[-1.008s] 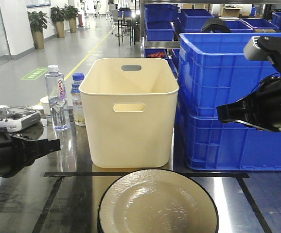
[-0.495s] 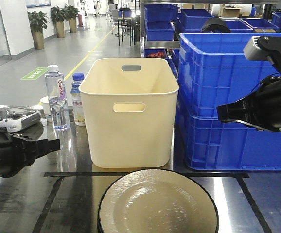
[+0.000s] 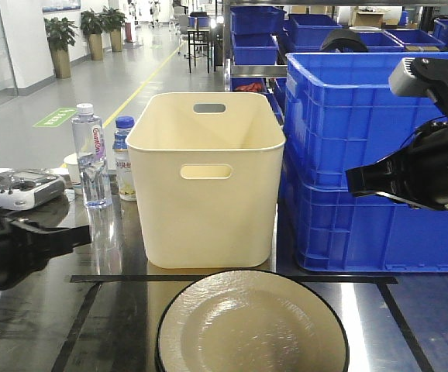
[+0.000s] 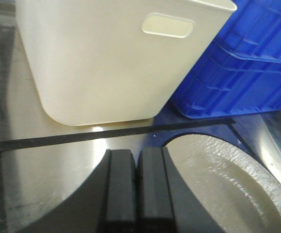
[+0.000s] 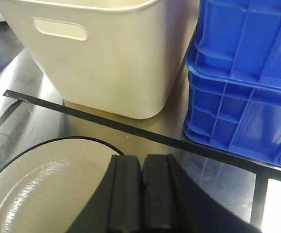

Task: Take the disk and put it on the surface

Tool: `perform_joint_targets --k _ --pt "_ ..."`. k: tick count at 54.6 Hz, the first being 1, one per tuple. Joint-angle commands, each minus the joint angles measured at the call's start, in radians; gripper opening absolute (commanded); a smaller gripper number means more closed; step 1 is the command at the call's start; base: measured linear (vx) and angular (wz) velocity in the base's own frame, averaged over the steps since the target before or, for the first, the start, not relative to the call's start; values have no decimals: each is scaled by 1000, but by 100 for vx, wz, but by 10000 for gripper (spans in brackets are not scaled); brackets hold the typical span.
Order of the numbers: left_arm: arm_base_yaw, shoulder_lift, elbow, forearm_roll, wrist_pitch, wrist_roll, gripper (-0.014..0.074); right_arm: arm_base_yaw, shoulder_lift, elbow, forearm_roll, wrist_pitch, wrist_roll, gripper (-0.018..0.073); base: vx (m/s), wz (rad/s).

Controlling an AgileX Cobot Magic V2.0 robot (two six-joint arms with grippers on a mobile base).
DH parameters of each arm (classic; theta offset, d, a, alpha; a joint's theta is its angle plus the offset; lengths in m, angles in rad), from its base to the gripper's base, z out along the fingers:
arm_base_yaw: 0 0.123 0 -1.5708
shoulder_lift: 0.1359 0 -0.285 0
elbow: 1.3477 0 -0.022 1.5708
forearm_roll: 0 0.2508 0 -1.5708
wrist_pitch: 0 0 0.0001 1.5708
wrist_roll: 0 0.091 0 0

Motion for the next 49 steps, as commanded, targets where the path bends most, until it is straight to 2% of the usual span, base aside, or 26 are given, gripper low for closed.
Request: perform_joint_targets --k 1,4,10,11,16,20,21,24,28,30,32,35,49 --pt "-1 -113 34 4 -99 -11 -9 -4 -34 -35 9 -71 -5 -13 0 0" --pt "-1 -164 78 59 -154 -41 -9 -4 -34 -35 9 -71 -5 -13 0 0" --pt "-1 -301 208 261 -277 -219 -9 -4 -34 -35 9 -71 -5 -13 0 0" --pt "-1 -310 216 276 -284 -232 -9 -4 -34 -35 9 -71 -5 -13 0 0" --pt "-1 -433 323 511 -378 -428 -9 -4 -34 -35 9 -66 -5 -13 0 0" --pt "-1 -527 404 740 -434 -608 -9 -4 -34 -35 9 -64 -5 -13 0 0" --pt "-1 -543 412 784 -441 -626 -9 -4 -34 -35 9 -64 -5 -13 0 0" --pt "-1 -611 475 963 -459 -791 -9 -4 -34 -35 9 -64 -5 -13 0 0" --pt "-1 -689 525 1124 -459 -915 -9 -4 -34 -35 9 -64 -5 -13 0 0" --pt "-1 -721 548 1178 -459 -957 -9 -4 -34 -35 9 -64 -5 -13 0 0" --pt "-1 -747 568 1217 -459 -990 -9 -4 -34 -35 9 -64 -5 -13 0 0" --pt "-1 -780 598 1236 -459 -1019 -9 -4 -34 -35 9 -64 -5 -13 0 0" --pt "-1 -837 701 1239 -459 -1018 -9 -4 -34 -35 9 -64 -5 -13 0 0"
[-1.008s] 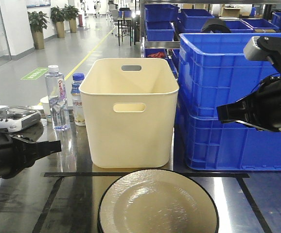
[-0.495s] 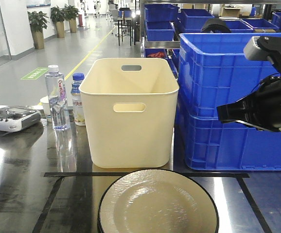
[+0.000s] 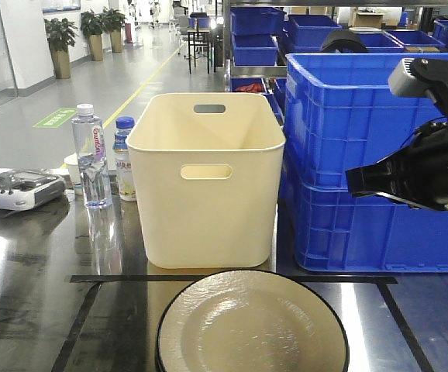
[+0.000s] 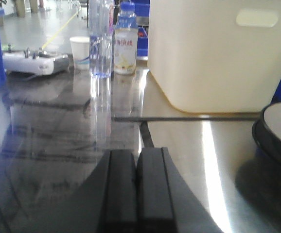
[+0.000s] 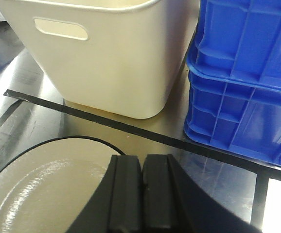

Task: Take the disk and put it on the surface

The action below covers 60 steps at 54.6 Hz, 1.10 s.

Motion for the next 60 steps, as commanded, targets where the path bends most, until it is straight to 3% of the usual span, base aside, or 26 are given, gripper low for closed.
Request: perform_joint_targets --k 1,19,23,30,60 --pt "-1 -29 10 8 -85 -8 -9 -4 -34 -35 9 -65 -5 -13 0 0" --pt "11 -348 258 7 -143 -10 -7 -4 -34 -35 9 -65 -5 -13 0 0" --pt "35 -409 250 7 -65 -10 -7 -4 -34 -35 9 -66 -5 -13 0 0" --pt "71 -395 250 7 -56 -10 -7 -4 -34 -35 12 -65 -5 -13 0 0" --pt "71 -394 250 7 -57 -10 -7 -4 -31 -35 10 -64 -5 -11 0 0"
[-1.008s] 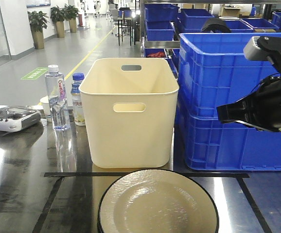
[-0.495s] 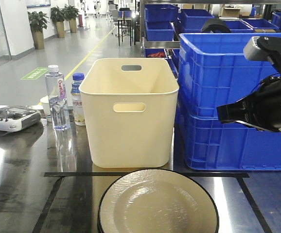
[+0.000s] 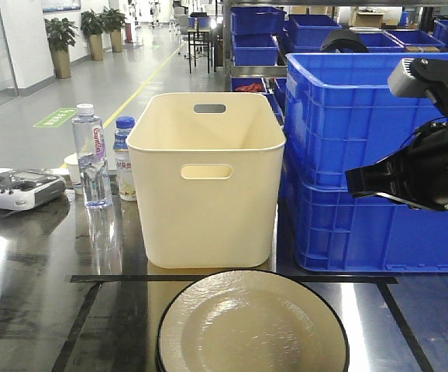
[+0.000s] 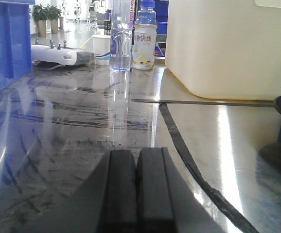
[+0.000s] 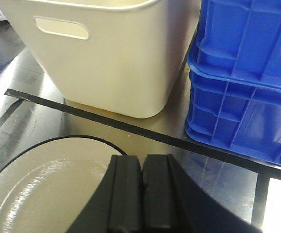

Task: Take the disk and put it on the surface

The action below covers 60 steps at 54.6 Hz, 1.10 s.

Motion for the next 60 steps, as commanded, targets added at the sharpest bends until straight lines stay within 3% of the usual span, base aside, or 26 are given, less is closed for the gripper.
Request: perform_joint_targets --k 1,29,41,51,60 --pt "1 -13 -19 6 -82 -9 -7 -4 -31 -35 9 -67 -5 -11 0 0" --pt "1 -13 -19 6 -82 -9 -7 -4 -31 -35 3 -59 -5 -11 0 0" --pt "1 -13 -19 6 -82 -9 -7 -4 -94 54 -73 -81 13 -10 0 0" --pt "1 -13 -19 6 -82 -9 -7 -4 -296 351 -212 -300 69 -8 0 0" --pt "1 -13 -19 6 -82 -9 -7 -5 -514 614 -442 -503 190 -8 0 0"
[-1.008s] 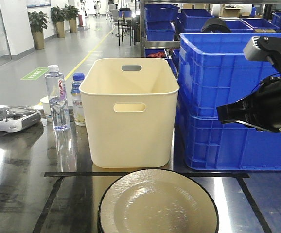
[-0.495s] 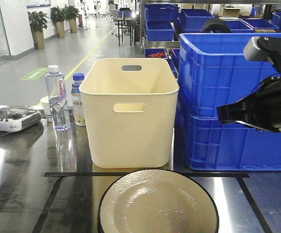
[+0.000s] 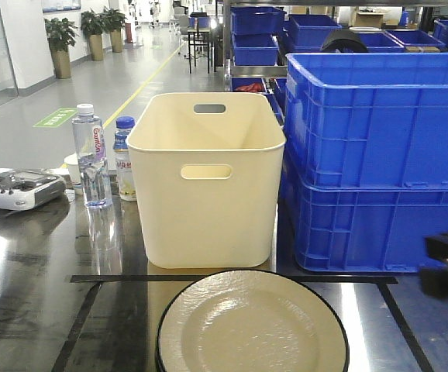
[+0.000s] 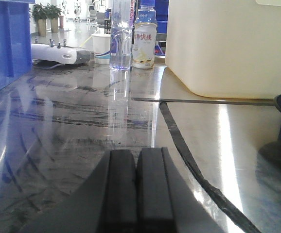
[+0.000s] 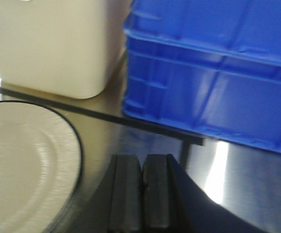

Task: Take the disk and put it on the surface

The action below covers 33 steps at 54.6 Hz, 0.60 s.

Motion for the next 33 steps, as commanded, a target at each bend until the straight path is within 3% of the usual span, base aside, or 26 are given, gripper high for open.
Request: perform_joint_targets --k 1,8,11,16,33 --pt "1 -13 -22 4 -82 -9 -7 -6 -123 103 -147 -205 89 -8 0 0" --pt "1 -13 -22 4 -82 -9 -7 -98 -276 302 -192 -297 214 -8 0 0" --pt "1 -13 -22 4 -82 -9 -7 -168 -352 400 -180 -326 230 -8 0 0" --pt "1 -13 -22 4 -82 -9 -7 -217 -457 526 -179 -338 210 -8 0 0" --pt "1 -13 -22 4 -82 -9 -7 -228 -887 925 -173 -361 167 -8 0 0"
